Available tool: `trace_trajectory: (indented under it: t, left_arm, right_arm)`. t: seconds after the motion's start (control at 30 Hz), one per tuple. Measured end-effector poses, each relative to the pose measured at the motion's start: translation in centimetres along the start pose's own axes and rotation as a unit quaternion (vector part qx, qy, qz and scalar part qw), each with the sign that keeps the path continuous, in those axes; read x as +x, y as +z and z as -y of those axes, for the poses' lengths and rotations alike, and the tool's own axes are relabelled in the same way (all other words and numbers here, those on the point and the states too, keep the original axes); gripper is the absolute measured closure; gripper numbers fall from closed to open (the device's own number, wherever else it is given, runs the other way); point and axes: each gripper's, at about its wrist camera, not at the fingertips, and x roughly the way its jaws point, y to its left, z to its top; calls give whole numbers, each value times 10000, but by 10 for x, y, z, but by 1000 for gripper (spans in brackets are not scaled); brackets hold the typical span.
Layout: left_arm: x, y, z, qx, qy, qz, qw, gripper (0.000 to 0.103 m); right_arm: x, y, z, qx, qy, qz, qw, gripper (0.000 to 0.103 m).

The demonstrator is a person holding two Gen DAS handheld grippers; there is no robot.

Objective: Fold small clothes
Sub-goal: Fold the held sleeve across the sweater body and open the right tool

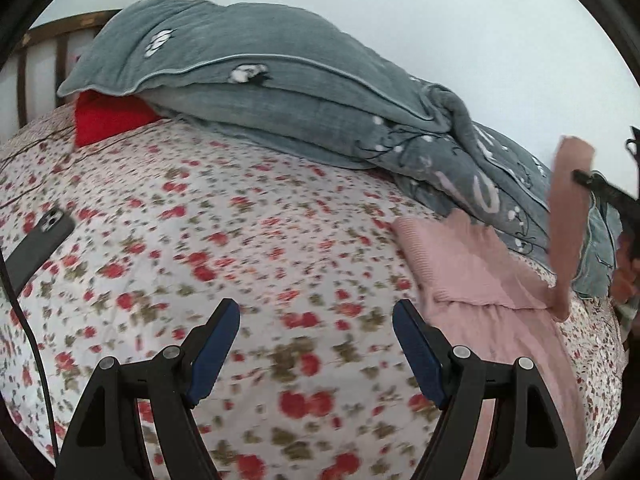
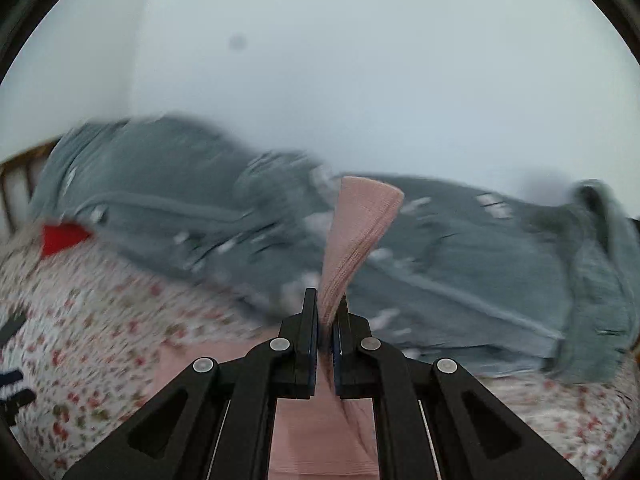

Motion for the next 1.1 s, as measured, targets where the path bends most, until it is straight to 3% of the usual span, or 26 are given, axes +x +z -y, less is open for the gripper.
trace_trajectory:
  t: [0.17, 0.3, 0.33, 0.37, 0.4, 0.47, 0.5, 0.63, 0.77, 0.83, 0.97, 1.03, 1.1]
  left_arm:
    - [4, -2, -17, -106, 48, -63, 9999, 25]
    - [7, -1, -19, -97, 24, -121, 9999, 25]
    - [10, 0, -17, -58, 19, -144, 9999, 25]
    - [11, 1, -13, -26, 6, -168, 9999, 25]
    - [13, 2, -9, 8, -4, -199, 9998, 25]
    - [18, 4, 6, 139, -75, -264, 9995, 25]
    - [20, 5, 13, 213, -119, -299, 9993, 25]
    - [40, 13, 51, 436, -422, -538, 9967, 25]
    - [64, 25, 89, 534, -886, -759, 9917, 25]
    - [81, 32, 108, 592, -989, -835, 9898, 25]
    - [127, 48, 136, 582, -1092, -1013, 9871, 27]
    - [146, 51, 140, 590, -1103, -1115, 9859, 27]
    - [171, 52, 143, 562, -948, -1290, 9855, 29]
  right_arm:
    - [63, -58, -85, -411, 643, -769, 9941, 97]
    - [115, -118, -126, -492, 1232, -1800, 9747, 96]
    - [119, -129, -130, -474, 1456, -1935, 9691, 91]
    - [120, -135, -134, -459, 1629, -2029, 9645, 78]
    - [118, -139, -137, -470, 1713, -2081, 9618, 72]
    - [102, -137, -137, -478, 1918, -1972, 9602, 50]
    - [95, -135, -133, -422, 2001, -1943, 9594, 48]
    - [54, -119, -78, -75, 2020, -1659, 9652, 46]
    - [29, -116, 4, 181, 1118, -1315, 9848, 41]
    - [25, -126, 52, 426, 586, -1293, 9890, 40]
    - [36, -152, 137, 1049, -135, -1475, 9834, 38]
    - [51, -163, 170, 1375, -267, -1635, 9765, 38]
    - [67, -171, 187, 1667, -134, -1760, 9701, 38]
